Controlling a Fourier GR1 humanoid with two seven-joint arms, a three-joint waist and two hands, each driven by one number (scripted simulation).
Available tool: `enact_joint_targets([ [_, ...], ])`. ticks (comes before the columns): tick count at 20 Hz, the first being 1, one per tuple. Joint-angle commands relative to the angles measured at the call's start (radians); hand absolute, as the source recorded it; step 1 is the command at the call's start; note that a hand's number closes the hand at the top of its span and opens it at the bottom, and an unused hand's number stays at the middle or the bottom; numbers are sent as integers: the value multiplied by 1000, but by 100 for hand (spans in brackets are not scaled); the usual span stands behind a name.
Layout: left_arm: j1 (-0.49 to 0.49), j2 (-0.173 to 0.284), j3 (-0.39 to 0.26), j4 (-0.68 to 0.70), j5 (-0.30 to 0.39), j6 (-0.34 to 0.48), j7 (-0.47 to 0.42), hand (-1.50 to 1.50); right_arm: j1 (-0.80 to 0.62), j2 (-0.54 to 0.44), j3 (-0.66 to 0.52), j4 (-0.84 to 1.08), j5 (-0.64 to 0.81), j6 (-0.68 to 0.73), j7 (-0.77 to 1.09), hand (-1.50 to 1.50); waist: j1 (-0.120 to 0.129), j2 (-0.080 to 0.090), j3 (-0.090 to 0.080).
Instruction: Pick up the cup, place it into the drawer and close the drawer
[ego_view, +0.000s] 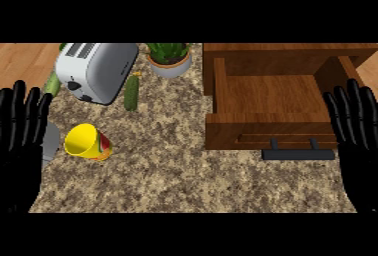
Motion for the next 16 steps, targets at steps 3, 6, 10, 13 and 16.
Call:
enact_joint_targets([
  [3, -9, 139, 111, 25, 232, -220, -23, -150, -26, -22, -51, -9, -51, 17, 15, -150, 0, -2, -26],
  [6, -24, 248, 182, 75, 436, -419, -73, -150, -43, 15, -9, 11, 39, -33, -39, -150, 8, -1, -28],
  [10, -11, 248, 268, 269, 638, -417, 79, -150, -53, -39, 26, 78, -21, 61, 85, -150, 6, 2, -26],
  [13, -63, 254, 275, 380, 623, -444, 59, -150, -107, -61, -17, 139, -54, 92, 76, -150, -2, 0, -25],
  [16, -157, 327, 328, 583, 611, -512, 30, -150, -130, -55, -29, 131, -66, 84, 98, -150, -7, 0, -25],
])
